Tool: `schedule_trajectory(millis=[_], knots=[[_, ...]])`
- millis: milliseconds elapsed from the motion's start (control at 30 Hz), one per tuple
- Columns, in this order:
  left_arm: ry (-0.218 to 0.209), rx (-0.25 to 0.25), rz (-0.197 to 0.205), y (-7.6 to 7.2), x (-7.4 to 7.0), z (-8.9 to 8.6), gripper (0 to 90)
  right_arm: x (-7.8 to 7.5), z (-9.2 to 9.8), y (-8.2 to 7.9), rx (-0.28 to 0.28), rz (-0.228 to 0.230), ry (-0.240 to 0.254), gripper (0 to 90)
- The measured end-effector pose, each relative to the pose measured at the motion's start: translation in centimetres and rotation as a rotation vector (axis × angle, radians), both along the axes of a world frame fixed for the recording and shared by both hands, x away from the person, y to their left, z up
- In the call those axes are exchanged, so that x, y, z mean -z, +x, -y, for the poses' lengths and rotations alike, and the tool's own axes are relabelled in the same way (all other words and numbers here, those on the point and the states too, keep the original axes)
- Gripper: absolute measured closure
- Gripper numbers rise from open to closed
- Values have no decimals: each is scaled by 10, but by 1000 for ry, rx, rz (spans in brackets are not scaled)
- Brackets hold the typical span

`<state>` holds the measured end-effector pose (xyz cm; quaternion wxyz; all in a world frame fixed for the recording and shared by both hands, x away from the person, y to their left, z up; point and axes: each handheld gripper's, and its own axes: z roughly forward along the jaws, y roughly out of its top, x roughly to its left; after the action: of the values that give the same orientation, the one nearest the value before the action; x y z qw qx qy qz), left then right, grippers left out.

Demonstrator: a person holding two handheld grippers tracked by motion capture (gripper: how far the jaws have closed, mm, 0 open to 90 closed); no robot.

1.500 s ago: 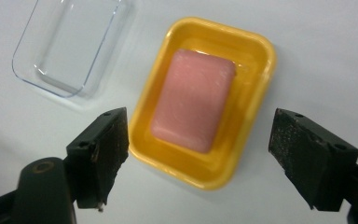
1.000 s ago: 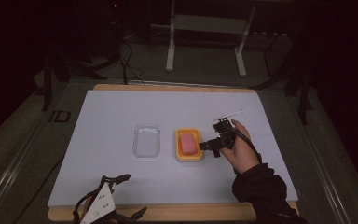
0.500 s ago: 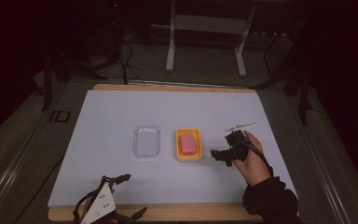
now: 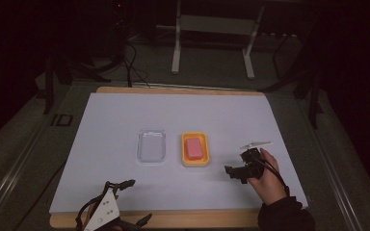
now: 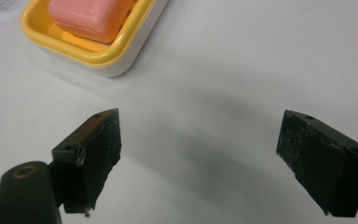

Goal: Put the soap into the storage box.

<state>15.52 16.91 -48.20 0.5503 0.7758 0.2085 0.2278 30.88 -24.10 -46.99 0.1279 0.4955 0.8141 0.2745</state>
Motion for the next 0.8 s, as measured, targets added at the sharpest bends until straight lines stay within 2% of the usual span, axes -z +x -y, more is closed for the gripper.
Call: schedule_trajectory(millis=[233,400,533,800], knots=[[2,1,0,0,0,0,5,10,12,-10,32,39,-13,138],[2,1,0,0,0,0,5,10,18,-17,45,74,12,137],[1,2,1,0,0,0,5,12,19,-23,46,90,7,137],[1,4,0,0,0,0,5,20,26,-31,50,81,-6,134]])
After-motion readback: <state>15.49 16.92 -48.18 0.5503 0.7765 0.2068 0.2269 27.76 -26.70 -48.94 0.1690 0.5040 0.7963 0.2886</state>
